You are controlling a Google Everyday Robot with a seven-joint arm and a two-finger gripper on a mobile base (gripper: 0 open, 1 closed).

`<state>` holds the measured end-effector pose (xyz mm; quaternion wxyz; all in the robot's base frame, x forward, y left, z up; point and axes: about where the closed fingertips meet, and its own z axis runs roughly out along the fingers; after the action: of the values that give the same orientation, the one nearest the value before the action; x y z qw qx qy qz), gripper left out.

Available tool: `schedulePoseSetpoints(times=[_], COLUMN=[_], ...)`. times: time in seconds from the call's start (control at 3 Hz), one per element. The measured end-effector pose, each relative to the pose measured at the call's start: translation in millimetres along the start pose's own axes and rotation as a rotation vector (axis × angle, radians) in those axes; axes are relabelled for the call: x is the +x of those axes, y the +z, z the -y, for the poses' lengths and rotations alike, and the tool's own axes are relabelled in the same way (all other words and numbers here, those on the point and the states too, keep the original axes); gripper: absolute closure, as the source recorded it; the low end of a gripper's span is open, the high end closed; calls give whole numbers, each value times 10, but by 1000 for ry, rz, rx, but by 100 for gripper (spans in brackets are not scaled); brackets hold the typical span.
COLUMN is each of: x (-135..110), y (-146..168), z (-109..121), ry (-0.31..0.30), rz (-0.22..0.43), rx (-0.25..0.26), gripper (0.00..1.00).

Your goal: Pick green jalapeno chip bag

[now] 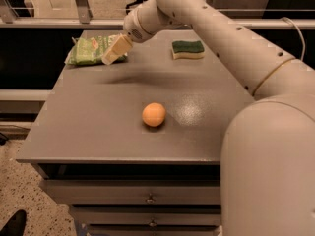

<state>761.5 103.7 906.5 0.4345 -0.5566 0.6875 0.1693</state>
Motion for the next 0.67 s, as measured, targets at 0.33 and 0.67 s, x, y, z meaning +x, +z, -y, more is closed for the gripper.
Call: schedulePoseSetpoints(times=[0.33, 0.67], x=[0, 25], y=[416, 811], z=[148, 195], ry=[98, 180], rz=[20, 35], rx=[13, 6], gripper=[0, 3])
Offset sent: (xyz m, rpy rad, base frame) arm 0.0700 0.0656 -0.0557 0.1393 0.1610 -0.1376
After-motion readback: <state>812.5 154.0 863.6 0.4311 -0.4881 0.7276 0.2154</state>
